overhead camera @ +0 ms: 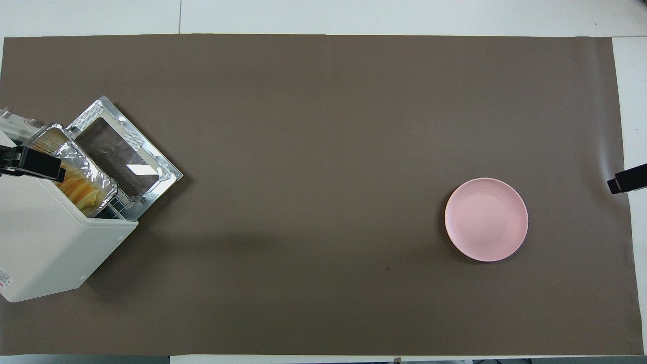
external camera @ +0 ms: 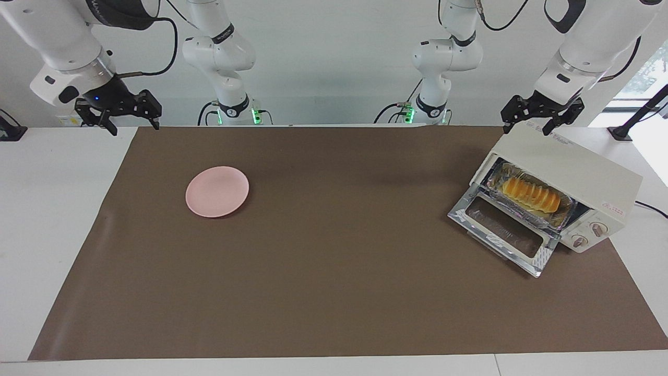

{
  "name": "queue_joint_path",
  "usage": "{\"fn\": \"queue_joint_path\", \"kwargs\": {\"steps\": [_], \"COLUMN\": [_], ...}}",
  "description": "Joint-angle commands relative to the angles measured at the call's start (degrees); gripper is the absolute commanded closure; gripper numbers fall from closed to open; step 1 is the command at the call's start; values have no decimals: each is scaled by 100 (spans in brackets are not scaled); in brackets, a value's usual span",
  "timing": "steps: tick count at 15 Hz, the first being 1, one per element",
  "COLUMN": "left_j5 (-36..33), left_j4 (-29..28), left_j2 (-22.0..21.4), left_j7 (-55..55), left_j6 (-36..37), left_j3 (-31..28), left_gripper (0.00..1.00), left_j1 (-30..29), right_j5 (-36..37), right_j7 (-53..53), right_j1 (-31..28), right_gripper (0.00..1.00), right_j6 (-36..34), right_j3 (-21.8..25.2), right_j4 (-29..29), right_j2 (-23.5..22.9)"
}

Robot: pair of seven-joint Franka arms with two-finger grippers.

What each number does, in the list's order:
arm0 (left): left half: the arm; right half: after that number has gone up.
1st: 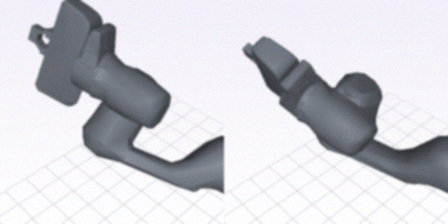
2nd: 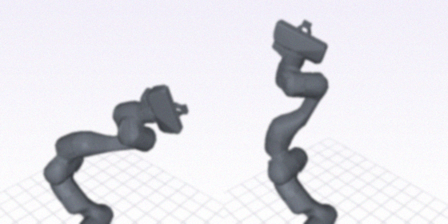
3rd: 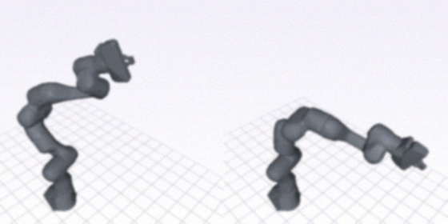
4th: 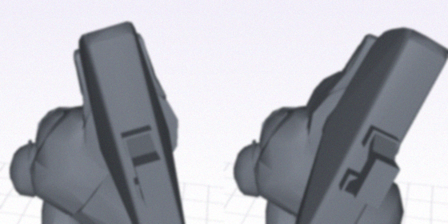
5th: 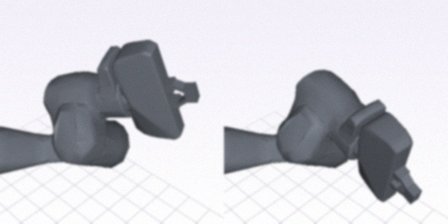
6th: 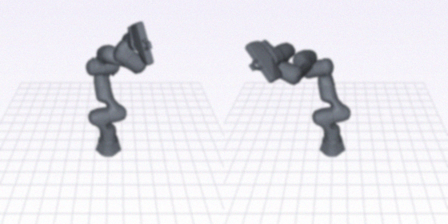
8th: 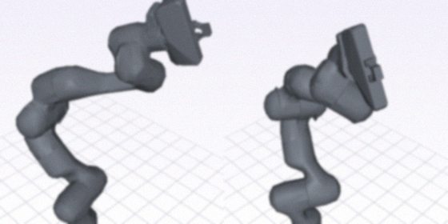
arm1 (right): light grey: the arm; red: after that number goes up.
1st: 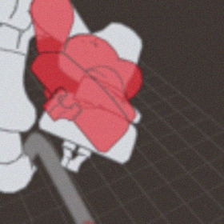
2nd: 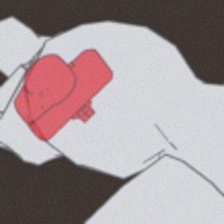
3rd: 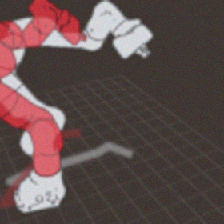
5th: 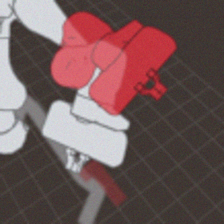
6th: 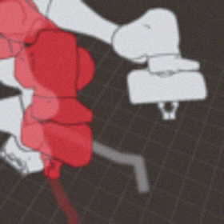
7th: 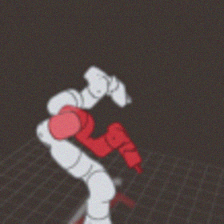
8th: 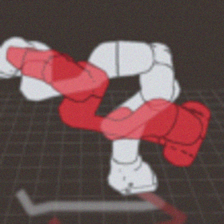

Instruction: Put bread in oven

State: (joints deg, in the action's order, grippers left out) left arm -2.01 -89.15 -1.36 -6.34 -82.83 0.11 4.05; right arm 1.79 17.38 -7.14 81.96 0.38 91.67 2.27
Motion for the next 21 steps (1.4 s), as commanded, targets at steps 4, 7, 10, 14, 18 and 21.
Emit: {"fn": "queue_joint_path", "kwargs": {"steps": [4,7,10,14,18,21], "left_j5": [175,192,192,166,148,148], "left_j4": [-199,-182,-164,-225,-68,-50], "left_j2": [-154,-146,-128,-128,-58,-40], "left_j7": [387,388,388,467,476,475], "left_j6": [-277,-269,-339,-348,-251,-268], "left_j3": [226,253,253,218,-1524,-2305], "left_gripper": [0,0,0,0,0,0], "left_j1": [-44,-53,-53,44,1803,2478], "right_j5": [-55,-55,-55,-55,-55,-55], "right_j7": [37,37,37,46,46,46], "right_j1": [-59,-59,-59,-59,-59,-59], "right_gripper": [0,0,0,0,0,0], "right_j6": [4,4,4,4,4,4], "right_j3": [-38,-38,-38,-38,-38,-38], "right_j4": [140,140,140,140,140,140], "right_j2": [134,134,125,134,125,134]}}
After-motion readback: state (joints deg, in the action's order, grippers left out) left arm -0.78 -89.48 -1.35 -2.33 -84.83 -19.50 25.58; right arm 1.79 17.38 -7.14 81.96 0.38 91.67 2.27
